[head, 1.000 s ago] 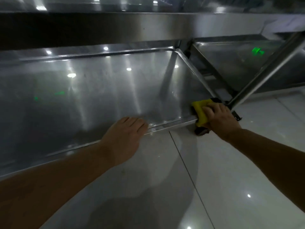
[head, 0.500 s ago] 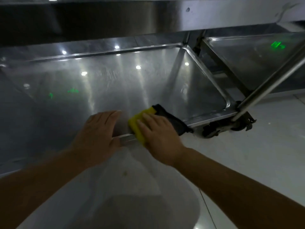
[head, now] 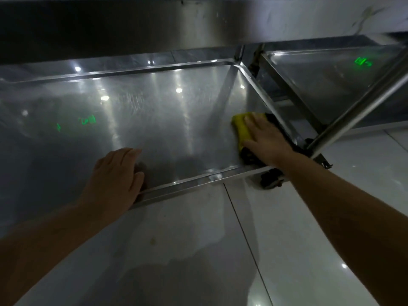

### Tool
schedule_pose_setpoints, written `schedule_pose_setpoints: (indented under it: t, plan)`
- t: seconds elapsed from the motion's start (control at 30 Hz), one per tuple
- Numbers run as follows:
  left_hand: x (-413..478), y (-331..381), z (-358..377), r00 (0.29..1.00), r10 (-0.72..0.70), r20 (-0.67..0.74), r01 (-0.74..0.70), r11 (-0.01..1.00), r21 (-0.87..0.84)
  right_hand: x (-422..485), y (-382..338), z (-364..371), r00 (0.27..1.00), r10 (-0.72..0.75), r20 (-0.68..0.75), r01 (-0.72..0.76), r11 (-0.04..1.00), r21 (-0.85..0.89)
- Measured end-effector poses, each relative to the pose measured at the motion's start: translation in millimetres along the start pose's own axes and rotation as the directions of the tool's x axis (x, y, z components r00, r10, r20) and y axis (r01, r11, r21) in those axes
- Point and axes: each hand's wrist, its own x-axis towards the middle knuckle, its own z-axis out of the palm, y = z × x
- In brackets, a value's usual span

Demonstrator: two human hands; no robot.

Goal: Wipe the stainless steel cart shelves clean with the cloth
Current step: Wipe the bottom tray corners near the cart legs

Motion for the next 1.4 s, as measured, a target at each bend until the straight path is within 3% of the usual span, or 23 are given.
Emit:
schedule_pose_setpoints:
  t: [0.1,0.2,0.37,0.5,0.63,0.87,1.03,1.17,1.4]
  plan:
    - [-1,-9,1,0.999,-0.038,0.019,0.038,0.999,0.023,17,9,-1,0.980,0.185,-0.067,-0.182,0.982,0.042]
    - [-1,-21,-1,0.997,-0.072,0.039,0.070,0.997,0.039,29,-29,5,0.967,0.206,-0.150,-0.203,0.979,0.033]
    - [-3,-38,-9,0.991,-0.133,-0.021,0.134,0.991,0.023,41,-138,21,0.988,-0.087,-0.128,0.087,0.996,0.001]
    - [1,-42,-13,0.972,-0.234,-0.039,0.235,0.972,0.019,35,-224,32,0.925,-0.370,-0.088,0.375,0.925,0.054]
    - [14,-41,-12,0.972,-0.235,-0.030,0.236,0.969,0.074,51,-219,32,0.872,-0.476,-0.112,0.484,0.873,0.054]
    - [33,-9,-1,0.982,-0.188,-0.025,0.189,0.981,0.034,107,-69,4,0.979,-0.135,-0.150,0.138,0.990,0.011]
    - [28,-13,1,0.994,-0.099,0.039,0.096,0.994,0.053,109,-4,-8,0.971,0.175,-0.163,-0.167,0.984,0.062]
    - [17,-50,-11,0.998,-0.041,0.038,0.036,0.993,0.111,112,-44,-5,0.945,0.290,-0.151,-0.277,0.955,0.104]
    - [-29,-155,-46,0.992,-0.114,0.054,0.105,0.983,0.153,136,-214,9,0.973,0.172,-0.153,-0.157,0.982,0.109]
